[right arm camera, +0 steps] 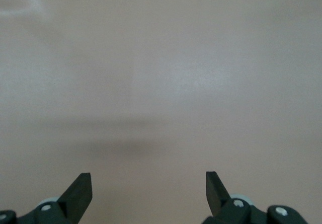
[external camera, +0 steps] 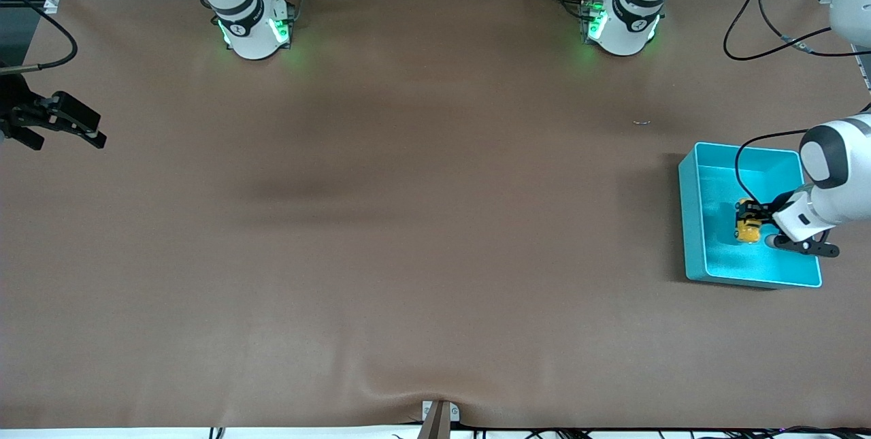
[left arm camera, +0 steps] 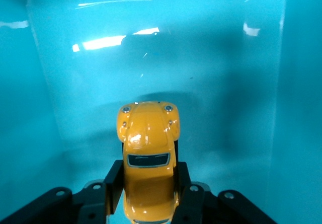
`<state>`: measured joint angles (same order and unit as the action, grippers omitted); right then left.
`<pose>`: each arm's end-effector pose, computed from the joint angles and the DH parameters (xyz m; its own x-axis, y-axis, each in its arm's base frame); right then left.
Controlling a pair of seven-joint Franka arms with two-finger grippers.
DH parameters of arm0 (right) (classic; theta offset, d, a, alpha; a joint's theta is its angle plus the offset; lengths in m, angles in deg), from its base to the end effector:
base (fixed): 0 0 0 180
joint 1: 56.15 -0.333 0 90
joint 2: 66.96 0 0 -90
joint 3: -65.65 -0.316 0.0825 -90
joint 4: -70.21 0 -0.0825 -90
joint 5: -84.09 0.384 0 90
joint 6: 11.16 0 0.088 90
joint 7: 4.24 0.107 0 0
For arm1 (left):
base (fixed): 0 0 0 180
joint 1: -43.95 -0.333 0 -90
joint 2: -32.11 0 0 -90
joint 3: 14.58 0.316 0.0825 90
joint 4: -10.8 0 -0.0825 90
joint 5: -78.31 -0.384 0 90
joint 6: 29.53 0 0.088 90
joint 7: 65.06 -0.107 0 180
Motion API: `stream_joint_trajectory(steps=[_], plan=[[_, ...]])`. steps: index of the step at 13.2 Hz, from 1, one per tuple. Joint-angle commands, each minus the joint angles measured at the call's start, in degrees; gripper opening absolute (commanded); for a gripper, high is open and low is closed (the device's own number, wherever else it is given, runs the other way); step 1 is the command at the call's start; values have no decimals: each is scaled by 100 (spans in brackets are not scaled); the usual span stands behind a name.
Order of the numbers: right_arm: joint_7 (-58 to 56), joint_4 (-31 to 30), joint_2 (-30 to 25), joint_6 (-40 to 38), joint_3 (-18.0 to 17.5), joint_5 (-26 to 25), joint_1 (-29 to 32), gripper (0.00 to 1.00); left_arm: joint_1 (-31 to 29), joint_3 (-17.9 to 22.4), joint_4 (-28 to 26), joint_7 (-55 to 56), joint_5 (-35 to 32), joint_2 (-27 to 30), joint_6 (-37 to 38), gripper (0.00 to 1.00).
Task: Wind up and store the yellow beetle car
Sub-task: 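Carry the car over the turquoise bin and lower it inside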
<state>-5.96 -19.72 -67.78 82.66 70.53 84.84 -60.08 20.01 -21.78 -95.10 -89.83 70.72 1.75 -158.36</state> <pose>0.5571 -0.0083 0.6392 0.9965 0.0125 0.0824 0.0135 -0.9998 -0.0118 0.6010 0.1890 0.2284 0.9687 -0.2148 -0.1248 -0.2132 -0.9767 0.0260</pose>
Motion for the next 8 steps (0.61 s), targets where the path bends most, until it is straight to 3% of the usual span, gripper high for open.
stream_joint_trajectory(steps=[1, 3, 8], plan=[[102, -95, -76, 66, 66, 39, -91, 100, -5, -97, -1, -46, -41, 117, 15, 100], [93, -104, -76, 66, 66, 39, -91, 100, 64, -124, 8, -11, -41, 398, 42, 100], [102, -95, -41, 119, 66, 39, -100, 100, 83, -948, 8, 541, -32, 1469, 778, 100]])
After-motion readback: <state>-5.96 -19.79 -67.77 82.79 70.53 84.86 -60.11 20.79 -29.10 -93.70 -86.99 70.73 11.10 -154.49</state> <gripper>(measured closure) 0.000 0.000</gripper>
